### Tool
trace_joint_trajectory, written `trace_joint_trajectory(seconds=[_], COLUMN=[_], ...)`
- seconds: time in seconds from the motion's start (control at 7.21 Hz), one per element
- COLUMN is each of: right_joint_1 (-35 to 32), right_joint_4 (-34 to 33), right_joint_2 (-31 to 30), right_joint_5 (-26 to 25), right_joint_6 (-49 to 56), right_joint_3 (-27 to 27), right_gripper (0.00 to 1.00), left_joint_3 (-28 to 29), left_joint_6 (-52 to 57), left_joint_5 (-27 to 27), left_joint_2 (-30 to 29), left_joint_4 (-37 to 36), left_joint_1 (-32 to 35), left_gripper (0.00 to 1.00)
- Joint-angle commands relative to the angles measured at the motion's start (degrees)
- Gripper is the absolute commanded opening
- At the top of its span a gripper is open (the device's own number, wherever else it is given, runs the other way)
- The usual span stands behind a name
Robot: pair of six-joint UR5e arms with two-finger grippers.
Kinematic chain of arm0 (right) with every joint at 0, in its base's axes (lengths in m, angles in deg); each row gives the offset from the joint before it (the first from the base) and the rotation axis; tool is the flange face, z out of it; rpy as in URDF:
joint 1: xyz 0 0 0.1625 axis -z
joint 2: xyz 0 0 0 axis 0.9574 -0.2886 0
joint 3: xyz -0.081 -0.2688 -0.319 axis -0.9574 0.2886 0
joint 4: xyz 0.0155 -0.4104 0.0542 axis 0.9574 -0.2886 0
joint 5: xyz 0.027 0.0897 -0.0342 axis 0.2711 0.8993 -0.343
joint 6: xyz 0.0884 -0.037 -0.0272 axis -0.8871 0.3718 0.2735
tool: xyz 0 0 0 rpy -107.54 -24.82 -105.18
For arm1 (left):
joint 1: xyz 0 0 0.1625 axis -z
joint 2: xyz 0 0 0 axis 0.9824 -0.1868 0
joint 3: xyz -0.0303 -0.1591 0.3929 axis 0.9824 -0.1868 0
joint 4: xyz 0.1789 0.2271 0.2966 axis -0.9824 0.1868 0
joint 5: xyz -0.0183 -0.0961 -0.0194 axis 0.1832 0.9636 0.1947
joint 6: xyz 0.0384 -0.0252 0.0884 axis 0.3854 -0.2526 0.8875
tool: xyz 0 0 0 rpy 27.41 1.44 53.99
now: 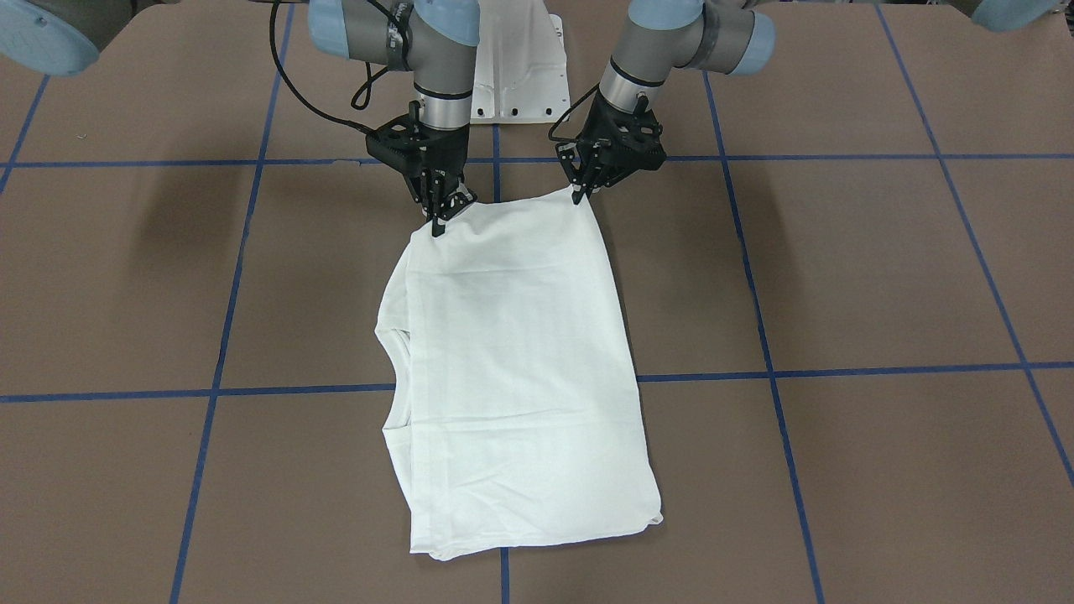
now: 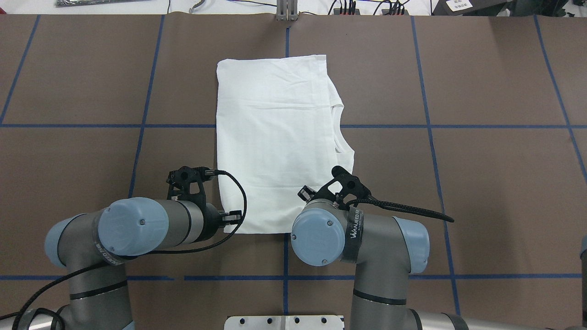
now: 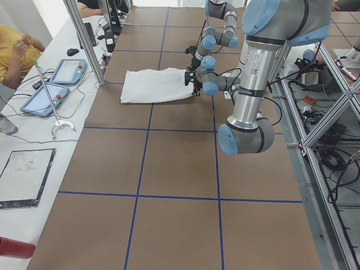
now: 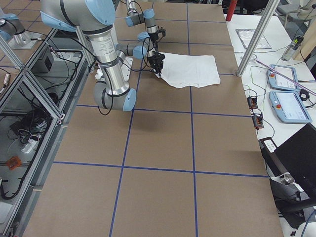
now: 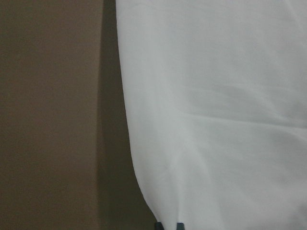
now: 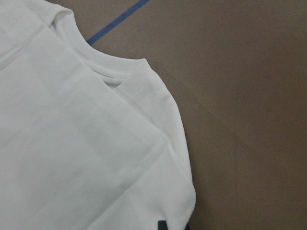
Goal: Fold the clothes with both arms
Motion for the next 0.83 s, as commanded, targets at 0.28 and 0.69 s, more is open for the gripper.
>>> trace_joint_trajectory(seconds=[0.28,0.69], right_joint_1=[5.52,2.74], right_joint_4=[-24.23,-21.39], right_joint_2=[0.33,5.24], right_joint_5=[0.79,0.27], right_joint_6=[-1.39,3.77], right_joint_3=[-25.08,-16.64], right_gripper=[0.0,0.0], left_joint_3=[-25.81,-18.44], left_joint_6=[-0.29,2.33], left_joint_5=[5.83,5.59], left_joint_2=[-0.01,-5.0], left_joint_4=[-24.99,-27.18], left_joint_1=[-0.15,3.15], left_gripper=[0.0,0.0])
